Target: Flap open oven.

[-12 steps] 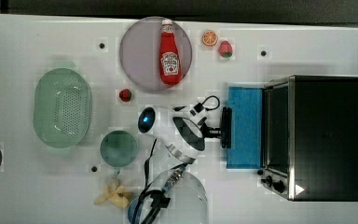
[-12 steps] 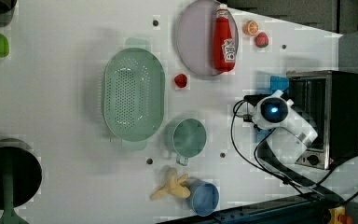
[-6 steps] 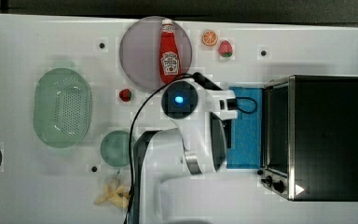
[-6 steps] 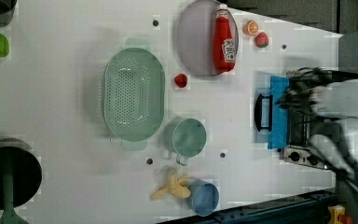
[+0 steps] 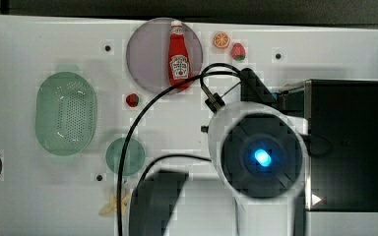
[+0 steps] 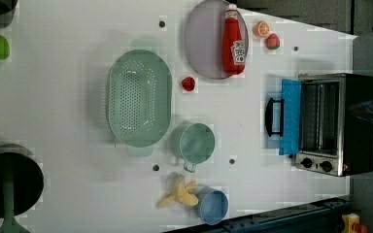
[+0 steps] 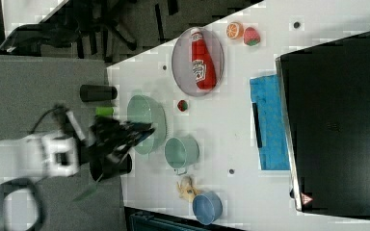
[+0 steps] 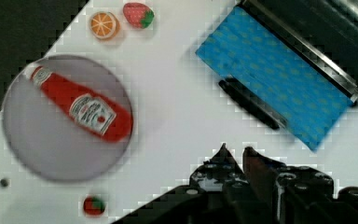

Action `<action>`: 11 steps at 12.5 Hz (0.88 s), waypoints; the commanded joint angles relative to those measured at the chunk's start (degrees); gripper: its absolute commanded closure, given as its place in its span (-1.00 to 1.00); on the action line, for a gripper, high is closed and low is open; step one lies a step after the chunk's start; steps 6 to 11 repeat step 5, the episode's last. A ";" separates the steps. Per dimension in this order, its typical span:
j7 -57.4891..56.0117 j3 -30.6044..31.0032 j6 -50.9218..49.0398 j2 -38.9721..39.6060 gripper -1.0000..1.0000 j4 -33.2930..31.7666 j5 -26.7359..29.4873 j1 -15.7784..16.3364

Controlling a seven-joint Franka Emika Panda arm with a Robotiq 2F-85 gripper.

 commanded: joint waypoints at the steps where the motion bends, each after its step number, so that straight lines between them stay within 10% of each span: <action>1: 2.37 0.27 -10.62 -0.64 0.65 5.38 1.69 -0.16; 11: 2.37 1.61 -13.34 -1.12 0.65 9.20 1.90 0.10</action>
